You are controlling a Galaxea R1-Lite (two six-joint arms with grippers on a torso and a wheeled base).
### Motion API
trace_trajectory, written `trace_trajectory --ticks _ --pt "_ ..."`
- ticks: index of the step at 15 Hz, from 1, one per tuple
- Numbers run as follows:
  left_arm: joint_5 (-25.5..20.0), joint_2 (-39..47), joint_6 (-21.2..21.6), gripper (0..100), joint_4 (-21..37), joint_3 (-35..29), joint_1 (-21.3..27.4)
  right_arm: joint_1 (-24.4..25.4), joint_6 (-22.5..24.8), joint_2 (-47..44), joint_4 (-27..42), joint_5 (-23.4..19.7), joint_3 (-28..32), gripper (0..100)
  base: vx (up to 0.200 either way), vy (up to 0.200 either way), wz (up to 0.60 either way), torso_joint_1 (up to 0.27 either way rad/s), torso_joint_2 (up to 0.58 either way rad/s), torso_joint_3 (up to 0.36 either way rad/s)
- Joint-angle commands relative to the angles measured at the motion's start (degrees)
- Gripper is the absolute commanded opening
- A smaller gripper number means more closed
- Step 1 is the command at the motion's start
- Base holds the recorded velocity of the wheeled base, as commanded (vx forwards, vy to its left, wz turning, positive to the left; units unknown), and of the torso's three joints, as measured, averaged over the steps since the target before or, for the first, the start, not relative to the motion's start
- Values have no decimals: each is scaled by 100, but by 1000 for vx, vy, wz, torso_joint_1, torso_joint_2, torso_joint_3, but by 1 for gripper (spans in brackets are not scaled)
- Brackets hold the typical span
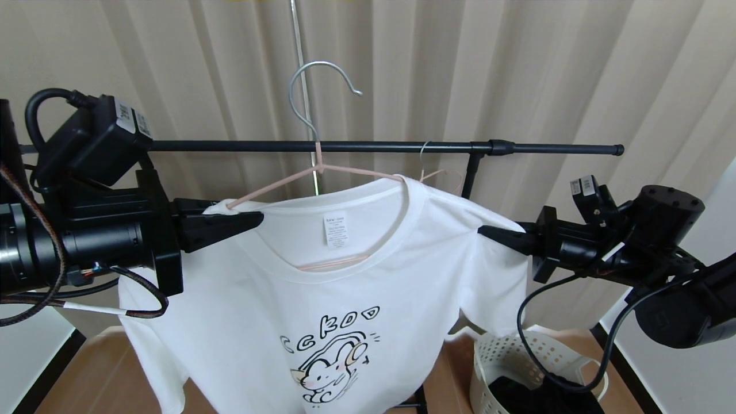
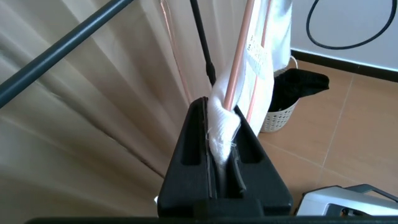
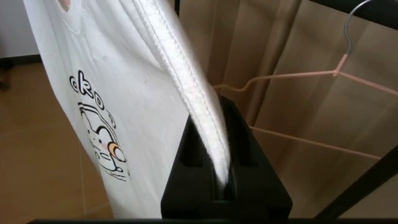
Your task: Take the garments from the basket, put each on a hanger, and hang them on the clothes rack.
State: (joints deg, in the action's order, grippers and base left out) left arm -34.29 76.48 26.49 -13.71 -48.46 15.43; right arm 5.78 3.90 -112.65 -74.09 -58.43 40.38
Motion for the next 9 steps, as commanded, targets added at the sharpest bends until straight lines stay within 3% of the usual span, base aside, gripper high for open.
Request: trace_trajectory --ticks 1,9 --pt "-7 -19 5 0 -8 65 -84 -138 -12 -11 18 -2 102 0 0 0 0 0 0 0" --pt "-16 -274 -4 0 -8 232 -330 -261 -135 -29 27 -2 208 0 0 0 0 0 0 0"
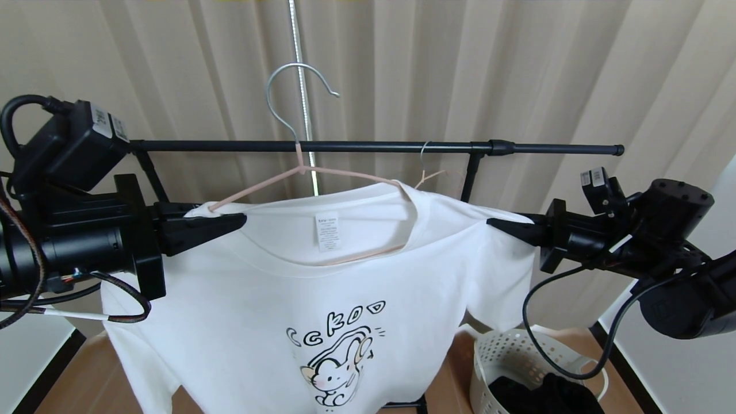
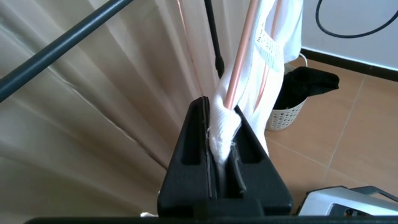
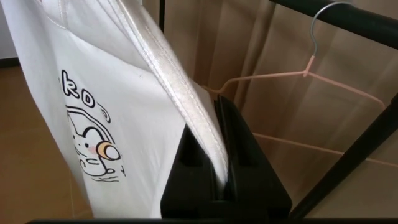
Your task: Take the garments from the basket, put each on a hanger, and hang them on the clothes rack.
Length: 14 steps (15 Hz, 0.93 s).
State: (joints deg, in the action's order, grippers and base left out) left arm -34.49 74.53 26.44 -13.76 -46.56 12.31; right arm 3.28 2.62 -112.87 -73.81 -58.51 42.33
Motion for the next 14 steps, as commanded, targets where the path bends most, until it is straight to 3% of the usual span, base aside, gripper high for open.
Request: trace_trajectory --ticks 1,6,7,14 --pt "3 -88 1 0 -4 85 -18 -12 -7 -7 -1 7 13 0 0 0 0 0 0 0" --pt "12 -88 -7 0 -4 129 -18 50 -78 46 51 16 -75 0 0 0 0 0 0 0" --pt "12 -97 -43 0 -4 138 -18 68 -78 64 51 7 -75 100 0 0 0 0 0 0" --pt "311 -238 -429 0 -12 542 -27 138 204 371 -19 16 -286 100 0 0 0 0 0 0"
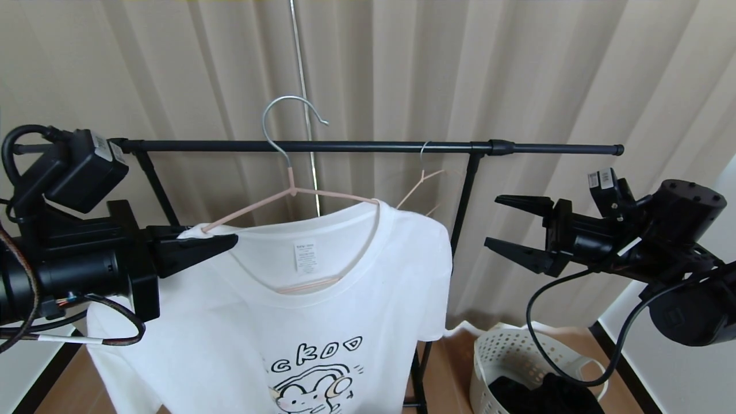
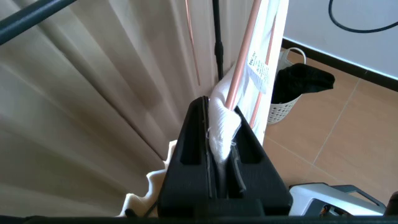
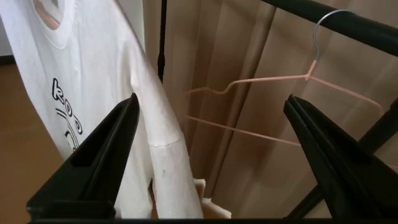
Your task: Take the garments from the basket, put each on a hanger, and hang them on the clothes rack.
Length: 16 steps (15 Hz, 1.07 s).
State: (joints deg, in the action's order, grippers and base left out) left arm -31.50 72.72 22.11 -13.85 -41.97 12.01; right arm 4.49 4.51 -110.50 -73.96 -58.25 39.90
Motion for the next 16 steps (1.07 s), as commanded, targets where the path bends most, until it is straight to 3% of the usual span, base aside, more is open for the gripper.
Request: trace_trajectory --ticks 1,8,13,16 --pt "48 -144 -32 0 5 154 3 35 15 195 -4 -11 -70 100 0 0 0 0 0 0" --pt "619 -530 -76 0 5 673 3 140 24 388 -13 -2 -202 100 0 0 0 0 0 0" --pt "645 -504 -67 0 5 1227 3 149 138 397 -13 -2 -219 100 0 0 0 0 0 0" --pt "918 -522 -49 0 5 1622 12 149 199 380 -4 -2 -228 100 0 0 0 0 0 0"
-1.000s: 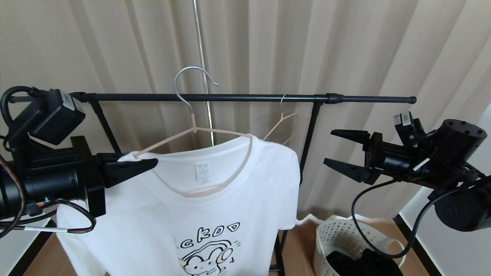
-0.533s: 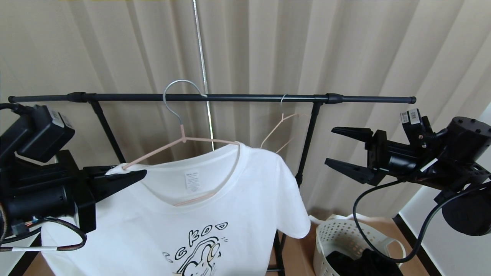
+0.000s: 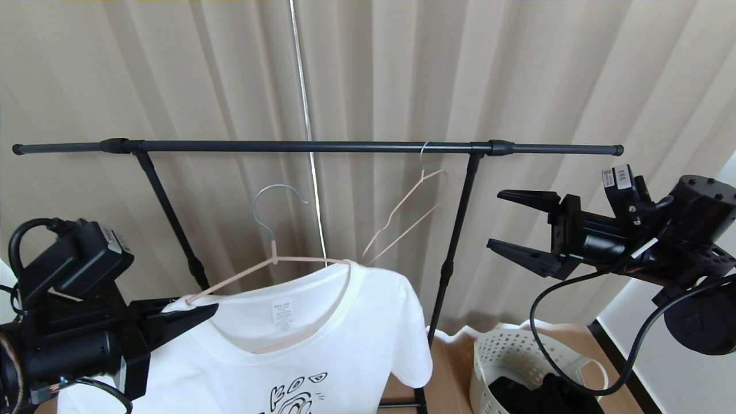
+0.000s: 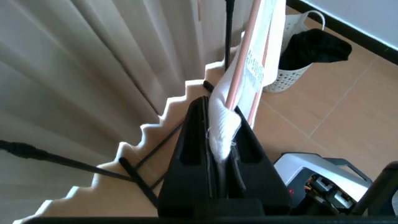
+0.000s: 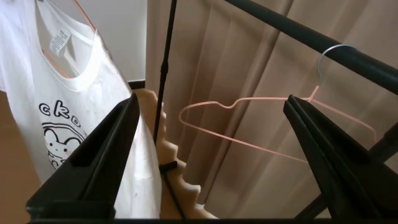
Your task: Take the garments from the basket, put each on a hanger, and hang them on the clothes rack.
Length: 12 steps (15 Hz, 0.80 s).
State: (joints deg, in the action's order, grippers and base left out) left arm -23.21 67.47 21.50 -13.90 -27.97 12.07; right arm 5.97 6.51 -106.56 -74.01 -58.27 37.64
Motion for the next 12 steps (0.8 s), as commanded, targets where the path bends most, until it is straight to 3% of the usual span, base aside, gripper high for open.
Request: trace_trajectory --ticks 1,5,7,12 --pt "212 20 12 0 10 309 6 0 -1 -14 1 0 -3 100 0 0 0 0 0 0" --pt "352 196 12 0 19 459 -12 0 -1 -32 1 9 -3 100 0 0 0 0 0 0" --pt "748 468 12 0 10 459 -12 0 -1 -40 1 0 -3 100 0 0 0 0 0 0" --pt "818 1084 38 0 -148 353 -275 -8 -1 -40 1 9 6 100 0 0 0 0 0 0"
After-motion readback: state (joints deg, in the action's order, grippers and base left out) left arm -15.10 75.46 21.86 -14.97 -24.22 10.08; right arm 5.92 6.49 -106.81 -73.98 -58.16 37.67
